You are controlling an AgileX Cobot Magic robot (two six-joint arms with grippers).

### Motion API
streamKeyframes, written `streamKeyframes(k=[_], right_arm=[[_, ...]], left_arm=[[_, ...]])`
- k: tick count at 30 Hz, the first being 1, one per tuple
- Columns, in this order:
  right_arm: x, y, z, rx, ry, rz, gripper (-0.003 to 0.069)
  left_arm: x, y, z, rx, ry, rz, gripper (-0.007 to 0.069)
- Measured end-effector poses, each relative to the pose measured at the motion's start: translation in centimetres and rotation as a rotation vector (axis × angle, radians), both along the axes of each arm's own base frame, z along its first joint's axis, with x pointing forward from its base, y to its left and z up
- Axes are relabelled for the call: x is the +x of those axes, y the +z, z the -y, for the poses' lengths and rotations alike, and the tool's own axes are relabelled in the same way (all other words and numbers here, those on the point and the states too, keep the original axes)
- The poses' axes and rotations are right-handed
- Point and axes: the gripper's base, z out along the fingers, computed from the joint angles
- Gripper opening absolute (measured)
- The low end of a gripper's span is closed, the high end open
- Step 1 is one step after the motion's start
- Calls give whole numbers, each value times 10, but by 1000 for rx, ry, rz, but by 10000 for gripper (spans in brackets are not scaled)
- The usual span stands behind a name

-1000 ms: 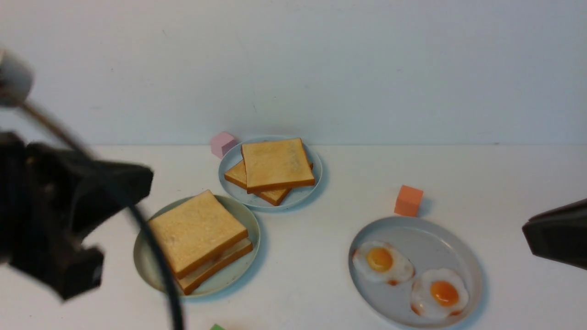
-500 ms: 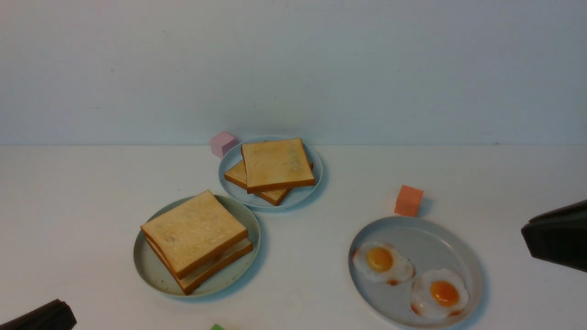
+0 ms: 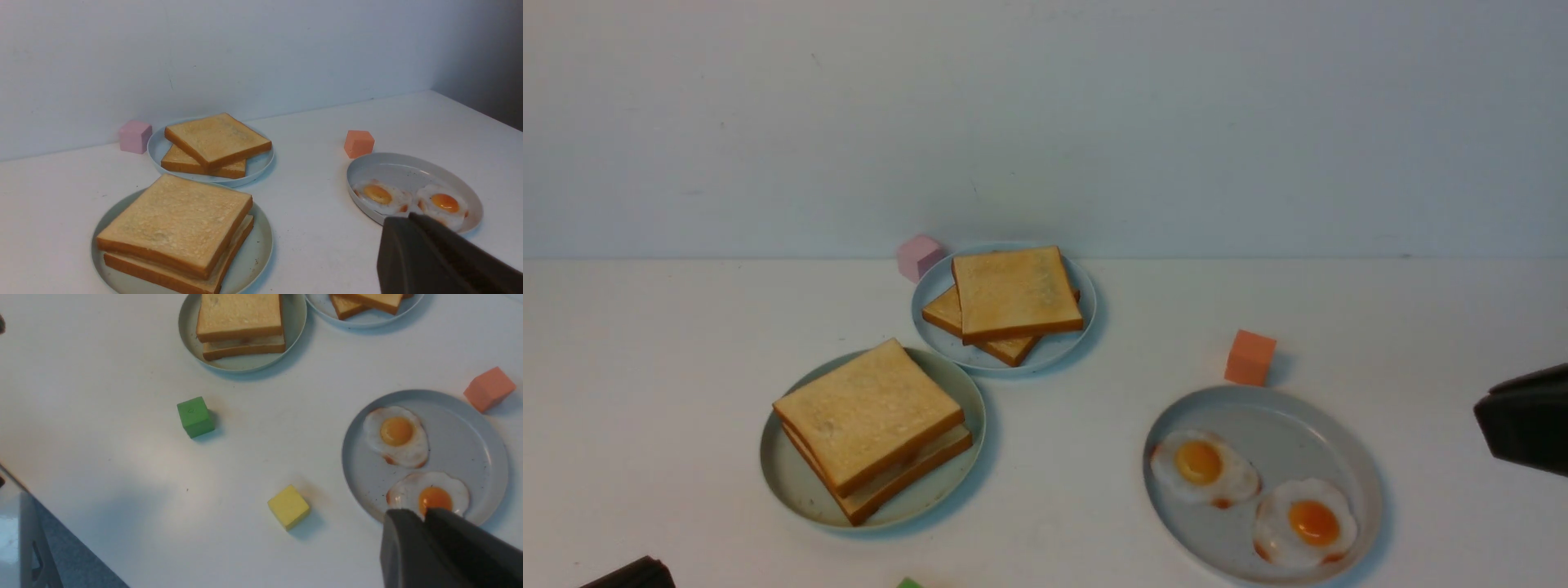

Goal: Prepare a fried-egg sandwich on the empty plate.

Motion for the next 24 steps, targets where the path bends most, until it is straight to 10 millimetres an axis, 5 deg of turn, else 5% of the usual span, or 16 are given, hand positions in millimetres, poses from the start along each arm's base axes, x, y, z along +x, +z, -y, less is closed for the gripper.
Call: streamKeyframes(k=[7, 13, 14, 17, 24], right_arm=[[5, -16, 37, 47, -231, 51, -9], [-22, -100, 74, 42, -442, 296, -12], [-23, -98, 76, 46, -455, 319, -12], [-41, -163, 85, 39, -539, 421, -12], [-47, -239, 87, 111, -619, 379, -12]], left_arm=[[0, 0, 0, 0, 0, 1, -13], [0, 0, 0, -1, 0, 0, -13], [0, 0, 0, -1, 0, 0, -13], [0, 0, 0, -1, 0, 0, -12], [0, 0, 0, -2, 2, 0, -7]])
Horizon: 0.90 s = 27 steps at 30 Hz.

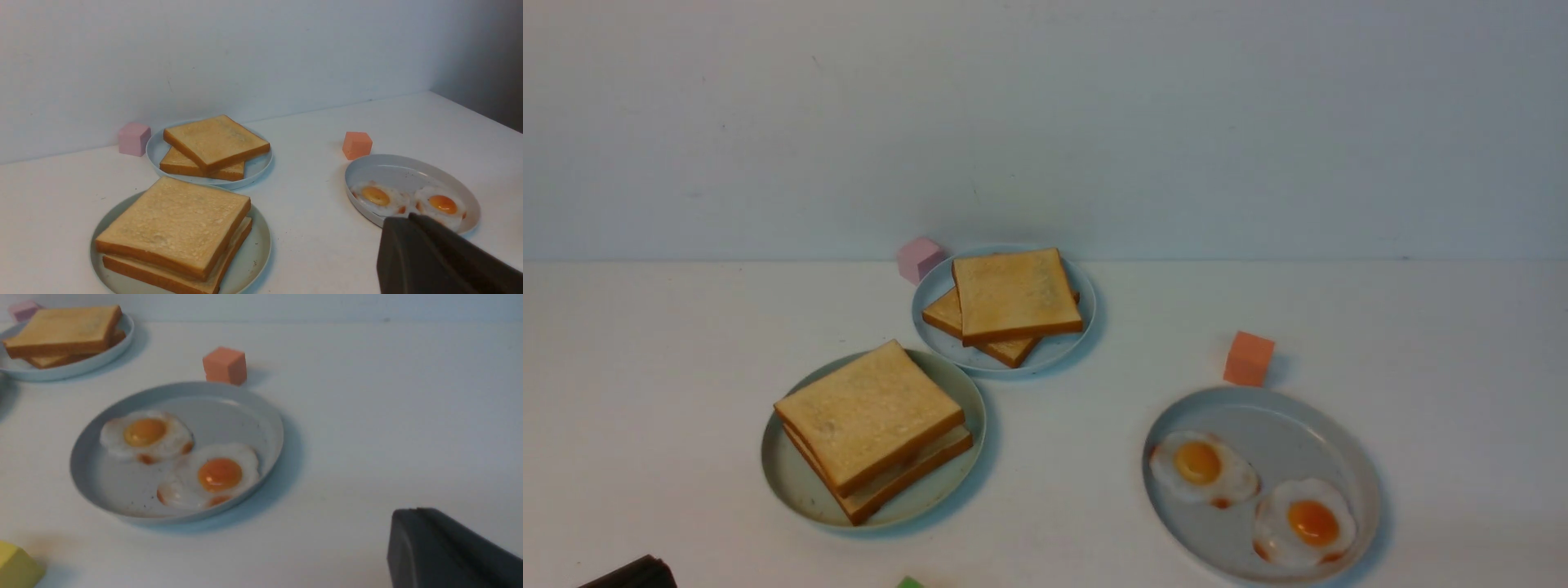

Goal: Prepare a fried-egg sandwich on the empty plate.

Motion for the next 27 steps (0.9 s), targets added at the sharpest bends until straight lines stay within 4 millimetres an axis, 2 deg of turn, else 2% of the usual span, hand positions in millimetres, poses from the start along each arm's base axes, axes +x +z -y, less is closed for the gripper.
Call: streamKeyframes(k=[4, 12, 27], right_arm=[[0, 0, 0, 55, -20, -1, -12], [0, 0, 4, -60, -26, 9, -12], [0, 0, 4, -78, -27, 10, -6]], left_arm=[[0, 0, 0, -3, 2, 2, -6], [0, 0, 0, -3, 2, 3, 0], [0, 0, 0, -3, 2, 3, 17]])
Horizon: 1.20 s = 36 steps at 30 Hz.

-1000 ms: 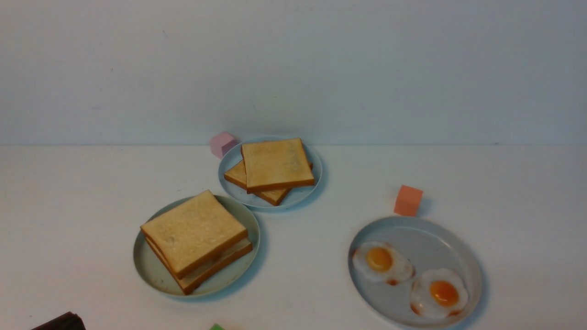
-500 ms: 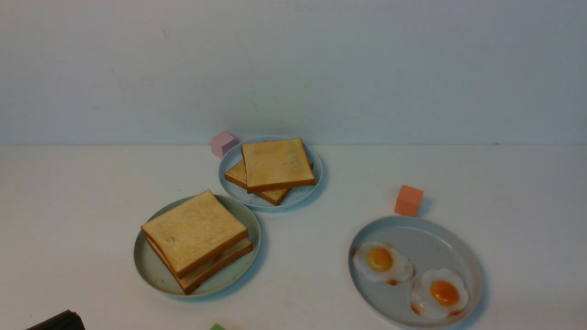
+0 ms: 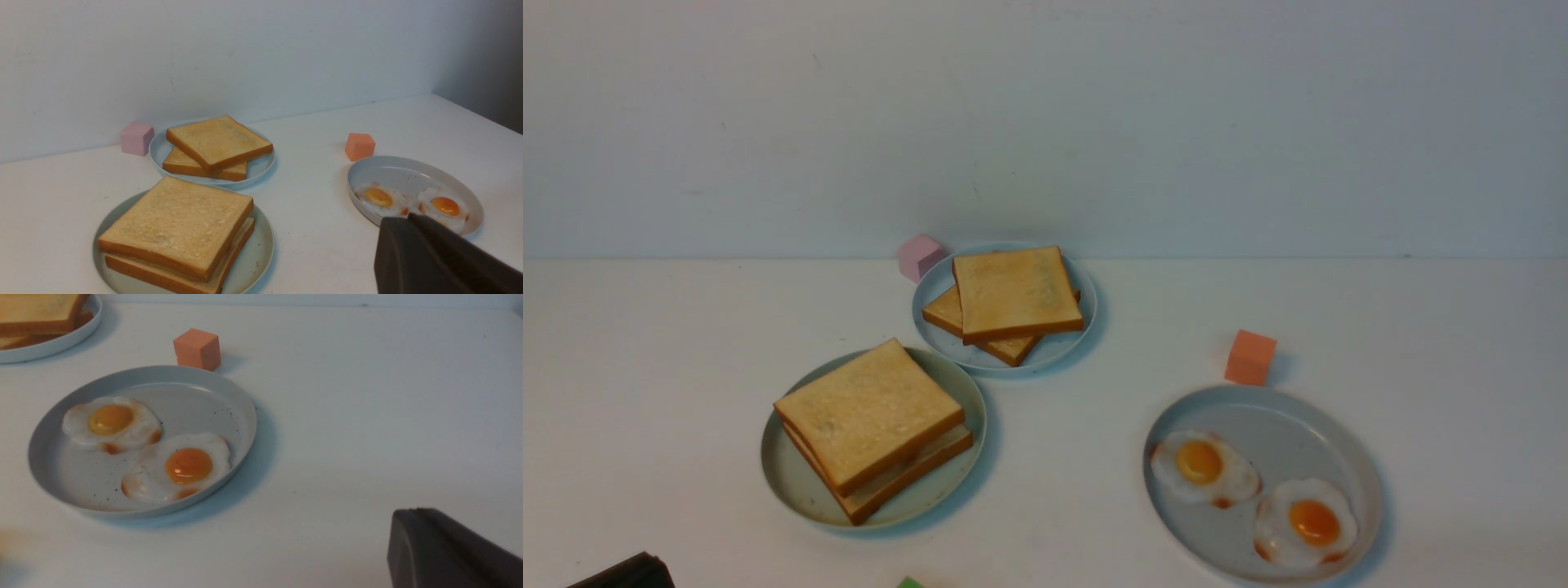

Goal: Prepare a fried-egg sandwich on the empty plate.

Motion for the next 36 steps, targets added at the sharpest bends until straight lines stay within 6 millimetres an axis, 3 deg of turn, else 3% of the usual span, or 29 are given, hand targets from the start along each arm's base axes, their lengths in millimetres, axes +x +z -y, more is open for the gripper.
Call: streamKeyframes(k=[26, 33, 36], right_arm=[[0, 0, 0, 0, 0, 0, 14], [0, 0, 0, 0, 0, 0, 19], [0, 0, 0, 0, 0, 0, 22]], left_arm=[[2, 4, -3, -42, 38, 24, 36], [5, 5, -18, -23, 266, 58, -13], [2, -9, -28, -62, 431, -9, -13]])
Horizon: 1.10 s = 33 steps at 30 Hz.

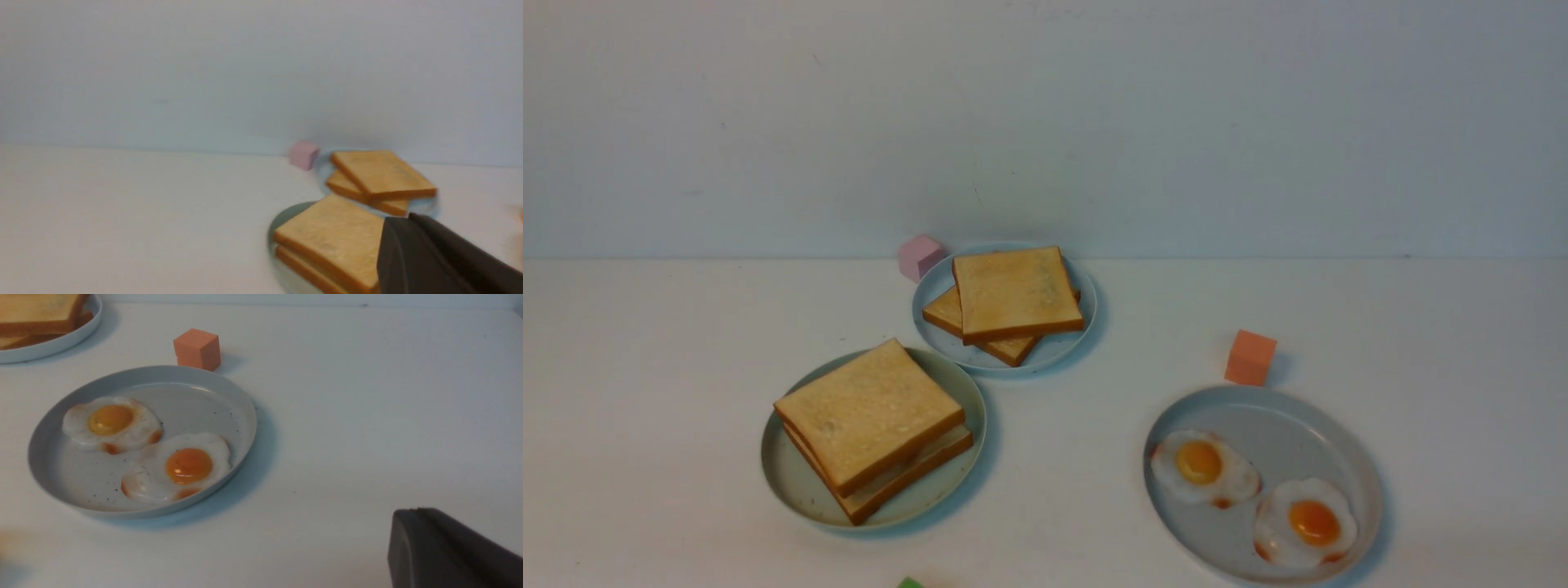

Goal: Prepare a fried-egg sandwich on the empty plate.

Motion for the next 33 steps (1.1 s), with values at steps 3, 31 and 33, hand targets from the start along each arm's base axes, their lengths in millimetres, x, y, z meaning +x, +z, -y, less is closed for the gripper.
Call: streamKeyframes(k=[3, 31, 33], right_arm=[[0, 0, 0, 0, 0, 0, 28], [0, 0, 0, -1, 0, 1, 67], [0, 0, 0, -1, 0, 1, 70]], left_arm=[[1, -28, -5, -69, 96, -75, -13], [0, -63, -7, -108, 138, -283, -13], [0, -63, -7, -107, 138, -283, -13]])
